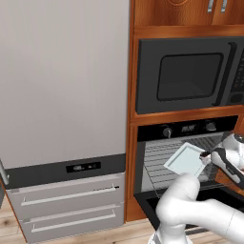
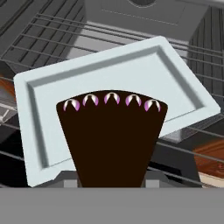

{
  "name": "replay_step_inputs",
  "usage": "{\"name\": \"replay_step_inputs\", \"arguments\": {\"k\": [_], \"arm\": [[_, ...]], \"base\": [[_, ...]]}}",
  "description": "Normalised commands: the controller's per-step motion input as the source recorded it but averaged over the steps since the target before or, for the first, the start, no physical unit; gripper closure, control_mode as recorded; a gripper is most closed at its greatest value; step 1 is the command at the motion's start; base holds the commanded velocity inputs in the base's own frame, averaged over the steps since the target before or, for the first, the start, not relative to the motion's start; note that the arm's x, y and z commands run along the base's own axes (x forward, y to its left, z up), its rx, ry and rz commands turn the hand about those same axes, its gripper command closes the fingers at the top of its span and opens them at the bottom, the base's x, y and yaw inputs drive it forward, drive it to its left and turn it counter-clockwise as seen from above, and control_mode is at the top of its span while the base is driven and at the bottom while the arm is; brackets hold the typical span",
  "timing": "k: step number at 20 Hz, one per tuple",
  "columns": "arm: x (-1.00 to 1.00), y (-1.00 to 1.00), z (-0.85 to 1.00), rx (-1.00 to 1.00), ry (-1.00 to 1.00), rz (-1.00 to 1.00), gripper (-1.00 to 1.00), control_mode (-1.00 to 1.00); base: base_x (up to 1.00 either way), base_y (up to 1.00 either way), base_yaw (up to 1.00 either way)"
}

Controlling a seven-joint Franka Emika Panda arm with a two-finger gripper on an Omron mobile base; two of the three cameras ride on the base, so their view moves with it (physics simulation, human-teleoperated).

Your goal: Take the baked cake out of the oven and place it on the plate for cooling. Then close the oven door.

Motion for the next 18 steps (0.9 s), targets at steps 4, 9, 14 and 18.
{"name": "replay_step_inputs", "arguments": {"k": [4,9,14,18], "arm": [[-0.55,-0.03,0.6,0.0,0.01,-0.05,1.0,-1.0],[-0.56,-0.01,0.66,0.0,0.0,-0.05,1.0,-1.0],[-0.54,0.0,0.69,0.0,0.0,-0.03,1.0,-1.0],[-0.65,-0.01,0.61,0.0,0.0,-0.02,1.0,-1.0]], "base": [[0.0,0.0,0.0],[0.0,0.0,0.0],[0.0,0.0,0.0],[0.0,0.0,0.0]]}}
